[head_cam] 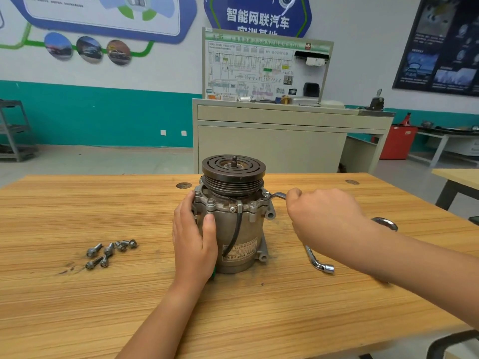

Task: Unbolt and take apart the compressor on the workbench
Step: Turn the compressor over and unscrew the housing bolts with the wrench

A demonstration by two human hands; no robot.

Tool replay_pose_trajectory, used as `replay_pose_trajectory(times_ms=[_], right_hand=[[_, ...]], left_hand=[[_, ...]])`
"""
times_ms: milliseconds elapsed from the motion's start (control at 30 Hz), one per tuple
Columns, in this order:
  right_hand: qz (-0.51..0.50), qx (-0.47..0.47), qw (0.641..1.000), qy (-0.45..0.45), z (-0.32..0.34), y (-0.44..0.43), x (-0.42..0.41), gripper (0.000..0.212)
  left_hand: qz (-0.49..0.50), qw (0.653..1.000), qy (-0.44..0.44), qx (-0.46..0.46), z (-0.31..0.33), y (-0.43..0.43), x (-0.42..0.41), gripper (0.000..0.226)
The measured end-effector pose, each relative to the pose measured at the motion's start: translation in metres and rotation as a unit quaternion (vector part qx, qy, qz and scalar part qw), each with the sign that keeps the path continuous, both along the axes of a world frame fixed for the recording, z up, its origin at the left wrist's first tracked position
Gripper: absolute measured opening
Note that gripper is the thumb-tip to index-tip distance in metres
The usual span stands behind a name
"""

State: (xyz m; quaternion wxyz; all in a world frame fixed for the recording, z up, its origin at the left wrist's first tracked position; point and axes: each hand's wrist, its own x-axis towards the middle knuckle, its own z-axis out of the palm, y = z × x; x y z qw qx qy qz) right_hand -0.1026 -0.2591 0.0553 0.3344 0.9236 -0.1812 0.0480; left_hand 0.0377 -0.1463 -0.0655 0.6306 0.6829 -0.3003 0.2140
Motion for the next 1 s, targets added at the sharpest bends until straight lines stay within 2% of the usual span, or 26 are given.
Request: replay_pose_trajectory(times_ms=[133, 233, 333, 433, 500, 567, 667, 767, 833, 900, 1000], right_hand=[[0.031, -0.016, 0.999, 0.002, -0.003, -0.024, -0.002, 0.038], [0.054, -0.044, 0.998, 0.006, -0.002, -0.046, 0.005, 0.025], [0.074, -0.027, 0.997, -0.019, 0.003, -0.063, 0.032, 0.019], [0.158, -0.004, 0.985, -0.063, -0.001, -0.070, 0.065, 0.026], [0.262, 0.029, 0.956, -0.125, -0.005, -0.071, 0.076, 0.021], [0.299, 0.048, 0.942, -0.144, -0.004, -0.070, 0.076, 0.020], [0.242, 0.132, 0.939, -0.205, 0.000, -0.065, 0.062, 0.028], [0.188, 0.206, 0.915, -0.292, -0.009, -0.049, 0.032, 0.037], [0.173, 0.236, 0.921, -0.258, -0.018, -0.033, 0.009, 0.037], [0.130, 0.229, 0.946, -0.191, -0.021, -0.022, -0.010, 0.034], [0.078, 0.190, 0.972, -0.116, -0.016, -0.012, -0.021, 0.028]], left_hand=[[-0.001, 1.000, 0.002, -0.001, 0.000, -0.001, 0.000, 0.070], [0.001, 1.000, 0.006, 0.000, 0.000, -0.001, 0.000, 0.068], [0.000, 1.000, 0.003, 0.000, 0.000, -0.001, -0.002, 0.059], [-0.002, 1.000, 0.002, 0.002, 0.001, 0.000, -0.002, 0.056], [-0.004, 1.000, -0.002, 0.004, 0.001, 0.002, -0.001, 0.053], [-0.007, 1.000, -0.005, 0.006, 0.001, 0.003, -0.001, 0.052], [-0.009, 1.000, 0.000, 0.003, 0.000, 0.003, 0.000, 0.059], [-0.005, 1.000, 0.005, 0.000, 0.000, 0.002, 0.000, 0.068], [-0.007, 1.000, 0.003, 0.000, 0.001, 0.001, 0.000, 0.063], [-0.012, 1.000, 0.001, 0.000, 0.001, 0.001, 0.000, 0.057], [-0.014, 1.000, 0.006, -0.003, 0.001, 0.001, -0.001, 0.065]])
